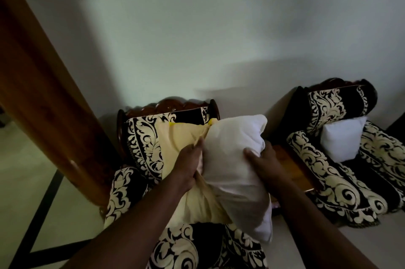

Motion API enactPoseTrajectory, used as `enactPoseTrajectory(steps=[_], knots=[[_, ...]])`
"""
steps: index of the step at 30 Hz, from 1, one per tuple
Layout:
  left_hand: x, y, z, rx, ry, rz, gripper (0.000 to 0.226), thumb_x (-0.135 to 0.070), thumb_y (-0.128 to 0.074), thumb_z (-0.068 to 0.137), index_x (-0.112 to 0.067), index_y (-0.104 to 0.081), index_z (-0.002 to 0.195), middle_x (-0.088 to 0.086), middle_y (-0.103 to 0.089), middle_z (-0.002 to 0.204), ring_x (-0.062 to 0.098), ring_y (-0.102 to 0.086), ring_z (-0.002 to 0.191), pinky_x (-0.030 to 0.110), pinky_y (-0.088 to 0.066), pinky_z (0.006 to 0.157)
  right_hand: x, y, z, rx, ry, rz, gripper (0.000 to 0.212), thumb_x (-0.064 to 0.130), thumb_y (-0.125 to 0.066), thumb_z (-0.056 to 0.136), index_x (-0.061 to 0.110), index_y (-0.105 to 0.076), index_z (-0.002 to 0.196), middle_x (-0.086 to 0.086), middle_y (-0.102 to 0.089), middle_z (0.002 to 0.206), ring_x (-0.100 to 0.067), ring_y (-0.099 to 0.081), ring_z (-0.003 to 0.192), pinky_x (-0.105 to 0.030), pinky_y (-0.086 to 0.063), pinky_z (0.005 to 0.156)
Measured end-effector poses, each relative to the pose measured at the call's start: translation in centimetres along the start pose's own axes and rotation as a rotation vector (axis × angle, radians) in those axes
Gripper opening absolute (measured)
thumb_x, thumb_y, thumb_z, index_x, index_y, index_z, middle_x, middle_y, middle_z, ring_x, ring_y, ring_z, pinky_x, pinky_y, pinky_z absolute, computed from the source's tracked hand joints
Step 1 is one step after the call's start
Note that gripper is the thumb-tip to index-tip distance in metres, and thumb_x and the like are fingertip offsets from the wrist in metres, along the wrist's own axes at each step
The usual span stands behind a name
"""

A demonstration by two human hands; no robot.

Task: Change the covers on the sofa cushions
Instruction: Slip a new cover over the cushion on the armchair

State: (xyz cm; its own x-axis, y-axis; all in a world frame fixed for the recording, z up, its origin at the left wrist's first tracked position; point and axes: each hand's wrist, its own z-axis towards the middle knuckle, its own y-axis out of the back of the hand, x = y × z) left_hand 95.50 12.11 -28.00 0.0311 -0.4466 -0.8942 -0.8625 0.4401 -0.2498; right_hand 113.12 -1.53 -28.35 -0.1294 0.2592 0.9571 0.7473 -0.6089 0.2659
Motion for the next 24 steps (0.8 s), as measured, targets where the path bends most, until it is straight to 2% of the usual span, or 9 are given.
enactPoseTrajectory(steps=[3,6,8,11,13,16,19,22,24], knots=[[0.5,1.9,0.5,0.002,-0.132,0.413,0.023,-0.039,-0.069,0.091,-0.017,-0.073,0.097,0.004,-0.076,0.089,0.027,-0.072,0.089,0.043,-0.061,0.077,0.1,-1.5,0.2,0.069,-0.037,-0.035,0.107,0.047,-0.096,0.059,0.031,-0.031,0.142,0.009,-0.052,0.126,-0.012,-0.057,0.111,-0.031,-0.054,0.092],[-0.2,3.9,1.5,-0.16,-0.328,1.124,0.032,-0.049,-0.063,0.082,-0.019,-0.061,0.072,0.002,-0.065,0.071,0.027,-0.066,0.07,0.034,-0.048,0.056,0.3,-3.2,-0.4,0.147,0.034,-0.166,0.077,0.018,-0.089,0.075,0.03,-0.042,0.135,0.019,-0.057,0.108,0.001,-0.06,0.095,-0.007,-0.045,0.075],[-0.9,5.0,1.9,-0.332,-0.453,1.399,0.034,-0.056,-0.058,0.078,-0.022,-0.053,0.079,0.0,-0.065,0.079,0.03,-0.066,0.077,0.031,-0.043,0.058,0.5,-4.5,-1.1,0.135,0.129,-0.209,0.065,0.01,-0.08,0.082,0.032,-0.048,0.133,0.02,-0.059,0.107,-0.001,-0.062,0.1,-0.006,-0.043,0.073],[-2.0,6.8,2.4,-0.416,-0.53,1.479,0.04,-0.055,-0.06,0.082,-0.026,-0.053,0.109,-0.001,-0.067,0.097,0.03,-0.068,0.089,0.035,-0.052,0.068,0.1,-5.5,-2.1,0.076,0.266,-0.229,0.058,0.003,-0.074,0.081,0.048,-0.057,0.113,0.02,-0.066,0.101,0.004,-0.063,0.095,-0.023,-0.048,0.078],[-2.6,7.1,3.2,-0.375,-0.544,1.578,0.03,-0.055,-0.056,0.088,-0.027,-0.059,0.095,0.001,-0.069,0.094,0.028,-0.067,0.084,0.033,-0.05,0.066,0.0,-5.8,-2.7,0.122,0.334,-0.27,0.053,0.01,-0.073,0.082,0.052,-0.059,0.11,0.017,-0.069,0.104,0.002,-0.064,0.096,-0.03,-0.051,0.083],[-3.1,5.6,3.4,-0.274,-0.612,1.529,0.04,-0.048,-0.048,0.095,-0.02,-0.047,0.066,0.01,-0.068,0.079,0.033,-0.063,0.073,0.032,-0.037,0.057,1.2,-6.5,-3.0,0.195,0.366,-0.567,0.043,0.031,-0.065,0.087,0.033,-0.059,0.13,-0.001,-0.069,0.116,-0.023,-0.066,0.105,-0.037,-0.052,0.088],[-2.5,3.3,2.1,-0.17,-0.819,1.395,0.032,-0.039,-0.045,0.091,-0.018,-0.05,0.068,0.016,-0.063,0.069,0.039,-0.061,0.067,0.036,-0.034,0.055,1.7,-7.5,-2.3,0.248,0.316,-0.916,0.039,0.035,-0.059,0.092,0.021,-0.057,0.128,-0.008,-0.067,0.117,-0.031,-0.065,0.104,-0.036,-0.049,0.083],[-1.6,2.3,0.7,-0.069,-1.0,1.366,0.033,-0.038,-0.042,0.091,-0.017,-0.049,0.067,0.013,-0.058,0.061,0.037,-0.057,0.057,0.032,-0.027,0.052,1.5,-8.2,-1.2,0.294,0.299,-0.968,0.037,0.033,-0.06,0.093,0.018,-0.06,0.126,-0.009,-0.067,0.119,-0.03,-0.065,0.105,-0.036,-0.05,0.086],[-2.2,3.5,0.8,-0.162,-0.963,1.391,0.038,-0.046,-0.04,0.092,-0.016,-0.057,0.076,0.011,-0.062,0.071,0.035,-0.062,0.065,0.032,-0.032,0.054,1.2,-8.2,-1.1,0.238,0.344,-0.856,0.041,0.036,-0.06,0.09,0.027,-0.058,0.129,-0.005,-0.066,0.119,-0.029,-0.065,0.104,-0.04,-0.052,0.085]])
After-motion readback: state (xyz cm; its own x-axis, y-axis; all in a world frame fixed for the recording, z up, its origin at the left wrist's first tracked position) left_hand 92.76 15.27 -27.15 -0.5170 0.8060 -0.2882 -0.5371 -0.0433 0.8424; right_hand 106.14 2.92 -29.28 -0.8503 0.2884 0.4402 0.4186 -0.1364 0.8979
